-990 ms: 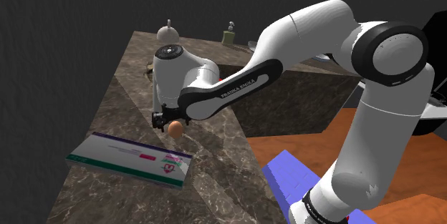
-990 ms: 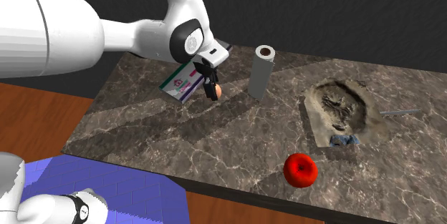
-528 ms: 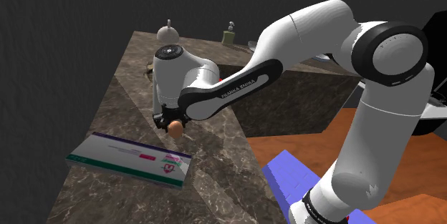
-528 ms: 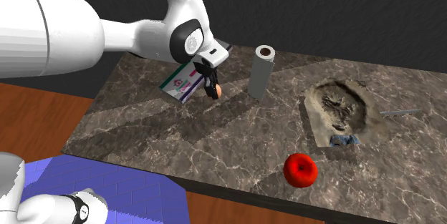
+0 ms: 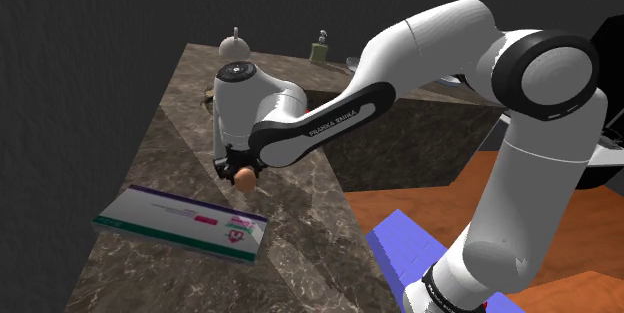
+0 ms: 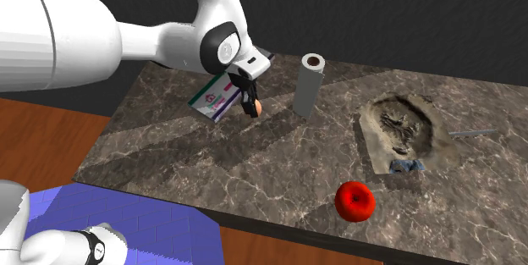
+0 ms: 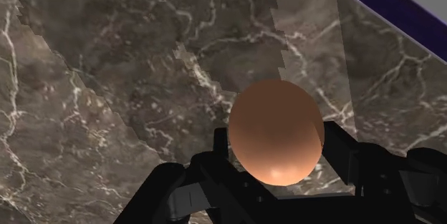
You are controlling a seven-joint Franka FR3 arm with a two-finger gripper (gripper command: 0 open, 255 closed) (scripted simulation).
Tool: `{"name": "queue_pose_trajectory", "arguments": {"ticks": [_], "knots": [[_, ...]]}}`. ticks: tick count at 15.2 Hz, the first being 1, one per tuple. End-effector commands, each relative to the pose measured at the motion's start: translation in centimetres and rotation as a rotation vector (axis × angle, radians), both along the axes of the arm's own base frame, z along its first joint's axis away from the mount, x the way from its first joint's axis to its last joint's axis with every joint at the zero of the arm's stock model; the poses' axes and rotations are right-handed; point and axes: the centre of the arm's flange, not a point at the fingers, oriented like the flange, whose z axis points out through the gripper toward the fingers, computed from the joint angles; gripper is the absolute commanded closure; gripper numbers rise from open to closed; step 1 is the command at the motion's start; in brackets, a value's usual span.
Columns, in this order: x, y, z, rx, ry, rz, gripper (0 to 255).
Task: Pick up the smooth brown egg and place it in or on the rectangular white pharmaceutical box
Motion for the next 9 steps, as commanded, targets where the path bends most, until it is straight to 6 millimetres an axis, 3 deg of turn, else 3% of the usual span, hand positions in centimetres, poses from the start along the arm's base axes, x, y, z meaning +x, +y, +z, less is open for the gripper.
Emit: {"name": "queue_pose_trajectory", "arguments": {"ticks": [1,9], "knots": [[0.0,0.1,0.8,0.000,0.000,0.000,255],[0.0,0.1,5.1,0.000,0.000,0.000,255]]}}
